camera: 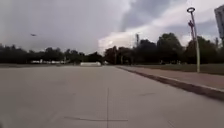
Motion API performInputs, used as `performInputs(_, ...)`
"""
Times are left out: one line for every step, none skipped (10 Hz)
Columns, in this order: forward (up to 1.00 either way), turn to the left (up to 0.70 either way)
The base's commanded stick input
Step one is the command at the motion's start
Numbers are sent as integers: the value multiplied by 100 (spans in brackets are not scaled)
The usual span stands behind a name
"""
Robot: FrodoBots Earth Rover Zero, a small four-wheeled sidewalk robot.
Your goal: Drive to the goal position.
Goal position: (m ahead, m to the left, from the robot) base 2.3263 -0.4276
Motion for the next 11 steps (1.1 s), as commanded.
performInputs(100,0)
performInputs(100,0)
performInputs(100,0)
performInputs(100,0)
performInputs(100,0)
performInputs(100,0)
performInputs(100,0)
performInputs(100,0)
performInputs(100,0)
performInputs(100,0)
performInputs(100,0)
